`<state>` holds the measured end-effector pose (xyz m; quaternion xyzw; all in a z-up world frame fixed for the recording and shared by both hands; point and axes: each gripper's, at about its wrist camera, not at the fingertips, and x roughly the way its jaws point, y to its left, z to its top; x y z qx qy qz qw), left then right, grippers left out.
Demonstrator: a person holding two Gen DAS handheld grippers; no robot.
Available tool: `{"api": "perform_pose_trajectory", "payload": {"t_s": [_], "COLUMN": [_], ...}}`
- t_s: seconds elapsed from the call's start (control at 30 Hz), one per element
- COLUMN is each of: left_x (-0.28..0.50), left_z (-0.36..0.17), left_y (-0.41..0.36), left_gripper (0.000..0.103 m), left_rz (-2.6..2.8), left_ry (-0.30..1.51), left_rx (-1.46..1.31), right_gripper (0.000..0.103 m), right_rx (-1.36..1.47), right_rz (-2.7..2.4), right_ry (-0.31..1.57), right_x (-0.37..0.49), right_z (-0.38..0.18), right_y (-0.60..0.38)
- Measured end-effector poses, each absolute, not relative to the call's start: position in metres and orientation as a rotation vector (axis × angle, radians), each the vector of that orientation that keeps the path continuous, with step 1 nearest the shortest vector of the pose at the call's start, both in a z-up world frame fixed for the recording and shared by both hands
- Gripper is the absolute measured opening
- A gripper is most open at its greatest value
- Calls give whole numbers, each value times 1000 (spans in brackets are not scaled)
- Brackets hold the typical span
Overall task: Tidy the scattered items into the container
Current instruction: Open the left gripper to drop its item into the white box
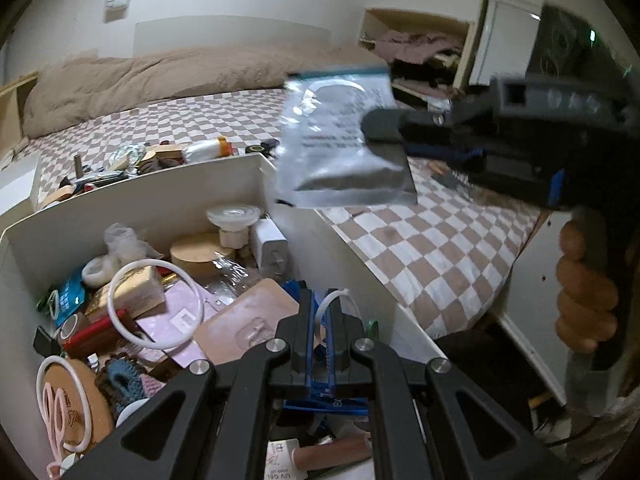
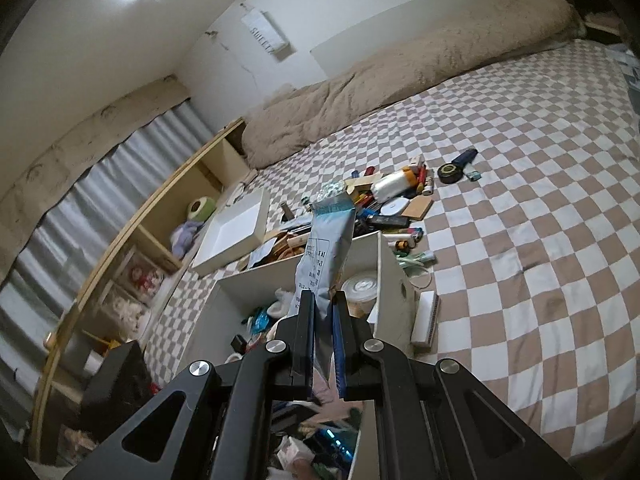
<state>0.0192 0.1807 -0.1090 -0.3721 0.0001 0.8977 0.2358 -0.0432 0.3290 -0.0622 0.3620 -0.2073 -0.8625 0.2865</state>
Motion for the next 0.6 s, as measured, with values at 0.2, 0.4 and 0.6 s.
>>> {"api": "perform_pose_trajectory", "payload": {"t_s": [0.2, 0.4, 0.6], "left_x": [21, 26, 26], "left_z": [-114, -106, -100], "left_y": [195, 175, 142], "left_gripper": [12, 70, 70], "left_rz": [2427, 2449, 2513], "left_ry": [85, 10, -73], "left_rx": [-1028, -1039, -1059], "right_gripper": [9, 9, 9], "right_rx": [953, 961, 1034], "right_rz": [-2293, -2322, -2372], "right_ry": [-531, -463, -333], "right_x": [-37, -33, -33], "right_z": [-59, -56, -56], "right_y": [323, 317, 306]}}
